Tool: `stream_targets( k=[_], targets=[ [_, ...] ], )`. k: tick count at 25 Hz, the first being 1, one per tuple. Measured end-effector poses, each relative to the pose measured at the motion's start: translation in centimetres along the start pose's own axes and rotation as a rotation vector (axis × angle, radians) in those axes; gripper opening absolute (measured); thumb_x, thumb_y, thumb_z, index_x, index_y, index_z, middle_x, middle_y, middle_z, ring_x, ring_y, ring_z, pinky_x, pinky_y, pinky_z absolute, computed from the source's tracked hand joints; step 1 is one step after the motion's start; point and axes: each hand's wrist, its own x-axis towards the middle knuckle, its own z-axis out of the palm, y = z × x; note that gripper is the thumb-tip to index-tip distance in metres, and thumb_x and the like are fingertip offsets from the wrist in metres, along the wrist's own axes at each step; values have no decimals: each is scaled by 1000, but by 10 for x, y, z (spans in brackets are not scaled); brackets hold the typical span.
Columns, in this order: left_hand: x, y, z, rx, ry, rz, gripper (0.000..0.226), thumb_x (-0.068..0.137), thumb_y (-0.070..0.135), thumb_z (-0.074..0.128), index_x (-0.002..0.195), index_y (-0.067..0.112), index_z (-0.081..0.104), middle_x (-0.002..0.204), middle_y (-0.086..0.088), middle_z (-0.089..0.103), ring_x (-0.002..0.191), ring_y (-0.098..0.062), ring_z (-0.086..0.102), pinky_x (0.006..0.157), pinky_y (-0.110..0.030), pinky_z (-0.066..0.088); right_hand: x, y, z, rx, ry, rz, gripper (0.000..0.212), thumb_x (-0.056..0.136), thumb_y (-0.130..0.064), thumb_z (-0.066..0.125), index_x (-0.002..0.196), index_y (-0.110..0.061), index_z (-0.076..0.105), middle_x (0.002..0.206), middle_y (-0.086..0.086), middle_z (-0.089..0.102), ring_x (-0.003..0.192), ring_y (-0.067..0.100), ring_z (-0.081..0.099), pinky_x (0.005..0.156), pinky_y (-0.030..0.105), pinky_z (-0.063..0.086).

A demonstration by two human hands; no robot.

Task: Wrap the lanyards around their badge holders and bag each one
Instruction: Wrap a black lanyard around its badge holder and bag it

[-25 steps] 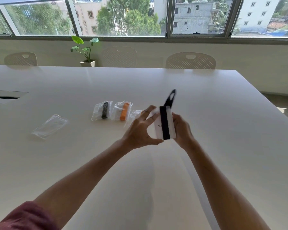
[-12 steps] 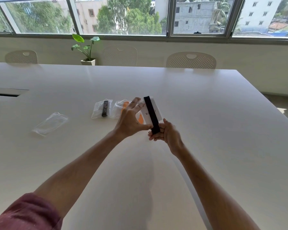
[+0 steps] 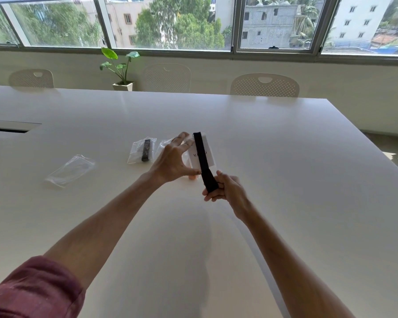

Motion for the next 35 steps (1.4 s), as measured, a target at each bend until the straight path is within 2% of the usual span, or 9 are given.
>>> stream_targets(
  k=[6, 13, 16, 19, 23, 25, 28, 32, 35],
  targets=[
    [-2, -7, 0, 108, -23, 24, 101, 56, 46, 87, 138, 5, 44, 149, -17, 32, 138, -29, 30, 107, -42, 38, -8, -10, 8, -147, -15, 1, 17, 92, -3, 56, 83, -8, 70, 71, 8, 74, 51, 15, 64, 49, 22, 40],
    [-13, -3, 3, 159, -68, 92, 98, 60, 42, 85, 139, 4, 42, 150, -17, 28, 137, -33, 28, 106, -45, 39, -11, -41, 4, -150, 102, -34, 11, 85, -12, 69, 76, -9, 75, 69, 7, 74, 38, 9, 36, 40, 16, 32],
    [-19, 9, 8, 159, -86, 142, 96, 62, 41, 85, 138, 1, 43, 151, -19, 27, 138, -36, 26, 107, -45, 33, -4, -52, 3, -161, 230, -66, 11, 83, -10, 71, 74, -5, 74, 64, 6, 73, 37, 9, 38, 40, 17, 34],
    [-24, 19, 11, 155, -100, 169, 96, 63, 43, 82, 140, 2, 41, 152, -20, 25, 140, -37, 24, 111, -54, 28, 4, -59, 0, -154, 330, -76, 11, 81, -9, 72, 71, -3, 73, 65, 9, 73, 39, 11, 42, 43, 19, 38],
    [-29, 30, 11, 153, -94, 218, 95, 65, 45, 81, 140, 2, 42, 152, -20, 26, 139, -38, 26, 114, -46, 24, 12, -58, -1, -76, 403, -50, 12, 81, -8, 73, 72, 1, 72, 72, 17, 73, 39, 12, 43, 47, 23, 39],
    [-30, 33, 10, 169, -76, 236, 94, 66, 45, 81, 139, 1, 43, 151, -21, 28, 138, -38, 28, 115, -45, 21, 15, -55, 0, -88, 411, -58, 11, 82, -7, 72, 73, -1, 72, 73, 16, 74, 39, 11, 45, 47, 23, 41],
    [-31, 32, 4, 169, -69, 236, 93, 66, 47, 79, 139, 1, 43, 150, -20, 30, 138, -36, 28, 111, -53, 30, 16, -53, -1, -121, 313, -102, 3, 81, -1, 71, 80, -3, 73, 73, 10, 75, 44, 8, 57, 47, 16, 43],
    [-36, 28, 2, 130, -48, 204, 96, 62, 45, 82, 139, 3, 43, 149, -20, 32, 138, -38, 29, 106, -57, 34, 19, -51, 0, -299, 272, -192, 25, 74, 1, 75, 80, -23, 73, 72, -5, 75, 63, 10, 69, 65, 23, 54],
    [-40, 28, 3, 95, -17, 217, 97, 59, 43, 84, 138, 3, 44, 146, -20, 36, 135, -37, 33, 104, -55, 39, 24, -54, -2, -499, 310, -254, 27, 71, -8, 77, 82, -33, 73, 75, -14, 74, 69, 6, 68, 73, 26, 53]
  ],
)
